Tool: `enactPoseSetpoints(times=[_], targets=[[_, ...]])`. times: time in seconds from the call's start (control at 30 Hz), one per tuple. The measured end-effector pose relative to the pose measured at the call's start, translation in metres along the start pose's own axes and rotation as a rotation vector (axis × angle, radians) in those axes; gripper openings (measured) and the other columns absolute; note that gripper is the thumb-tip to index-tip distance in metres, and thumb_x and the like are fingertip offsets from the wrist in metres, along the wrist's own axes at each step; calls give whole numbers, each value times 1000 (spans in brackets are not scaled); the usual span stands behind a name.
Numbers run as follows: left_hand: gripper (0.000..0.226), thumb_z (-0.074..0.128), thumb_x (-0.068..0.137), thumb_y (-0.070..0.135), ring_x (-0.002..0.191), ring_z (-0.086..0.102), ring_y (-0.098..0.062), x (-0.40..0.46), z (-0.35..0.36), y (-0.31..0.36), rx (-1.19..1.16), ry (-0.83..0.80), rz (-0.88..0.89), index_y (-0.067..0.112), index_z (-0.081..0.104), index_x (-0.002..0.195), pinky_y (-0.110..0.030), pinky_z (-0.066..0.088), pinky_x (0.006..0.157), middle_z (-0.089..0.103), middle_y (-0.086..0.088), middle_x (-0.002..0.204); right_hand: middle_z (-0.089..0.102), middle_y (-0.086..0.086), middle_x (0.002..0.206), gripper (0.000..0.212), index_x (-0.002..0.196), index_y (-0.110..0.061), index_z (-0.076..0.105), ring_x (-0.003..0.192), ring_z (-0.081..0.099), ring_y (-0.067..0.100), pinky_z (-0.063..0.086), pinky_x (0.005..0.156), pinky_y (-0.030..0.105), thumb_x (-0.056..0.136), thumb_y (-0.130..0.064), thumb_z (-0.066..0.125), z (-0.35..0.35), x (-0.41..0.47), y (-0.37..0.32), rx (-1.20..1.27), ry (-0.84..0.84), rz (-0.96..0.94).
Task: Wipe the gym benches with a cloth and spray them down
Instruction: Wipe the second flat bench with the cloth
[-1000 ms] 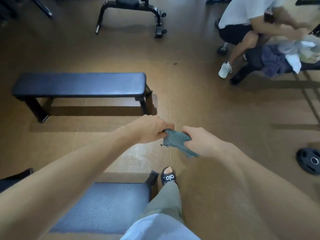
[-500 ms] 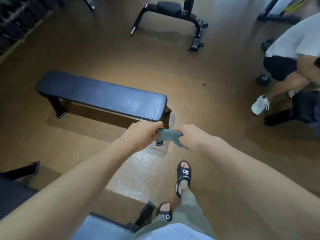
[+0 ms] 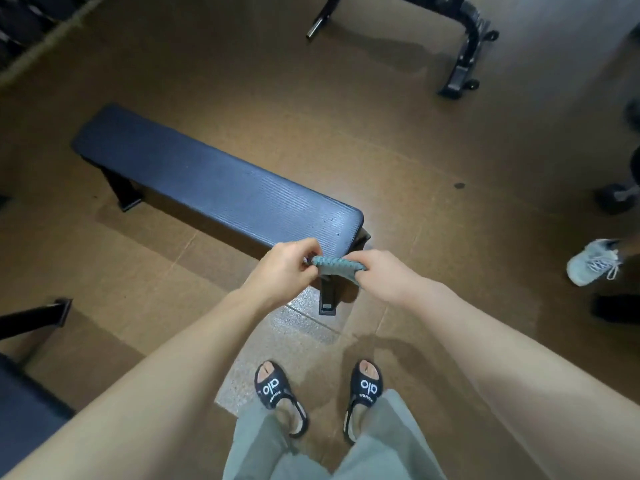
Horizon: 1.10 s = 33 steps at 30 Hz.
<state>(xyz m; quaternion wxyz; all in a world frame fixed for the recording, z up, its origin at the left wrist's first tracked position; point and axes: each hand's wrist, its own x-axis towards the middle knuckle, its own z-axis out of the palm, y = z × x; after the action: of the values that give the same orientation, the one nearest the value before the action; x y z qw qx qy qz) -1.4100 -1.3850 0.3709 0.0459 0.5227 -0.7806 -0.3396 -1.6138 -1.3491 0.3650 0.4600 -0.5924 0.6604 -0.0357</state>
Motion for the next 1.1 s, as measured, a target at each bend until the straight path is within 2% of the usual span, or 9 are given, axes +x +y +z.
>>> enactPoseSetpoints(times=[0.17,0.3,0.37,0.43,0.53,0.63,0.83,0.97,1.1], targets=[[15,68,88,13,79,69,-10,78,42,-64,-124,46,-55,27,64,89,-33,56,75,72,6,88,66,10,125,51,136,-27,60,105,62,28,50,85,35,93,-6,44,18,99,36,-132,57,-11],[20,68,83,-1,93,66,-10,140,86,-115,-229,245,75,14,69,96,-26,54,90,70,1,109,57,10,145,60,148,-20,50,132,52,32,40,110,39,91,-2,51,46,176,74,-301,380,-161],[26,66,83,-4,107,64,-13,165,111,-149,-200,285,181,14,67,102,-32,53,99,64,0,122,47,11,154,66,152,-15,43,142,43,31,27,121,42,89,-1,56,70,211,98,-415,490,-245],[37,65,84,1,123,58,-17,182,143,-190,-79,247,230,20,62,115,-43,50,103,54,2,137,34,11,162,71,157,-16,32,150,30,30,17,125,43,91,-10,58,103,245,126,-559,453,-256],[64,62,84,7,130,53,-24,196,198,-254,95,104,124,34,47,140,-44,47,103,34,2,156,19,11,167,74,160,-22,22,155,12,30,7,126,46,93,-41,48,162,290,174,-691,260,-220],[60,60,88,16,129,55,-30,210,241,-307,180,197,143,30,45,145,-46,45,108,41,-5,155,24,9,166,70,159,-25,28,154,16,29,10,126,48,95,-55,31,197,326,198,-641,356,-231],[44,48,102,32,139,47,-23,266,255,-344,224,606,265,16,55,142,-46,31,120,53,-3,149,30,11,164,58,155,-30,37,152,24,31,18,123,51,103,-50,22,216,381,188,-662,633,-276],[38,45,102,35,135,51,-20,281,256,-352,286,625,228,18,64,130,-45,30,120,60,1,140,32,12,162,55,153,-31,41,149,28,34,19,122,53,104,-49,24,218,382,184,-672,683,-214],[33,49,99,35,127,55,-18,282,256,-350,265,636,171,20,67,122,-39,39,112,62,5,135,18,11,168,57,159,-35,24,154,15,32,13,125,50,104,-49,16,219,386,177,-668,587,-192]])
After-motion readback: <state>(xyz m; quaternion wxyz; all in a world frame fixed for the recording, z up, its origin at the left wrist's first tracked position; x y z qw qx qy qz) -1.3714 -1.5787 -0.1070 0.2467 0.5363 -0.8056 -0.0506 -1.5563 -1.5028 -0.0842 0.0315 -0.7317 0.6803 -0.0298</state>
